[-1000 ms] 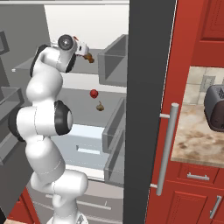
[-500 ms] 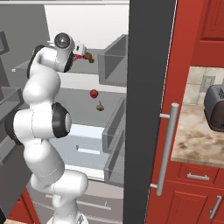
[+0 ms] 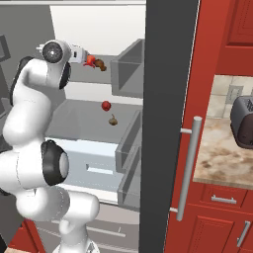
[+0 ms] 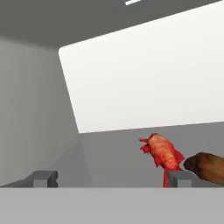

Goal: Transport the fish and garlic to the fridge. Place the fish on the rack containing meat and place the garlic on the rack containing the vegetable, ensuring meats and vegetables are on different racks.

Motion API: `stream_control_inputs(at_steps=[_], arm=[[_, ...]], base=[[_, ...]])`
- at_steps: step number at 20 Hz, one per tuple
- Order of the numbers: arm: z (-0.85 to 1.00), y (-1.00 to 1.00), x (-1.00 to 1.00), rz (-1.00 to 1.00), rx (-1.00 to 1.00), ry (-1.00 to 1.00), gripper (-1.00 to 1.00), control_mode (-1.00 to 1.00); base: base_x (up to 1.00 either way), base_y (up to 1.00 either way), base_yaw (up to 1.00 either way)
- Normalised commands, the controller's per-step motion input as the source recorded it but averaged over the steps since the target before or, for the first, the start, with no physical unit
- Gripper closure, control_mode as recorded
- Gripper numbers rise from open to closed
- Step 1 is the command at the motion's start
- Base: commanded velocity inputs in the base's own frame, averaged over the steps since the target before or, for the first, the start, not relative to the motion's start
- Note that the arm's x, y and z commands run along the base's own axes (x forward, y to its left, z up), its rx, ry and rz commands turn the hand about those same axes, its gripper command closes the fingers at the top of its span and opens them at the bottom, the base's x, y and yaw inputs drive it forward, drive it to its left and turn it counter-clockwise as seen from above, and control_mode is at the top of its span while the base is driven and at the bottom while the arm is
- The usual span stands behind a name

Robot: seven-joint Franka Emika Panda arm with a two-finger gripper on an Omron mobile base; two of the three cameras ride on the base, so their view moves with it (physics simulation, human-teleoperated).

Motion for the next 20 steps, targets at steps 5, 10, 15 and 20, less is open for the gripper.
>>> stream_control_inputs(at_steps=[5, 10, 15, 20], arm=[[0.5, -0.03, -1.0, 0.0, 0.04, -0.14, -1.0, -1.0], [0.88, -0.06, -1.0, -0.03, 0.11, 0.04, -1.0, -1.0], [0.53, -0.2, -1.0, -0.04, 0.04, 0.16, -1.0, -1.0], [0.04, -0.4, -1.0, -0.03, 0.0, 0.19, -1.0, -1.0]], base=[[0.0, 0.0, 0.0], [0.0, 0.0, 0.0], [0.0, 0.0, 0.0], [0.0, 0.0, 0.0]])
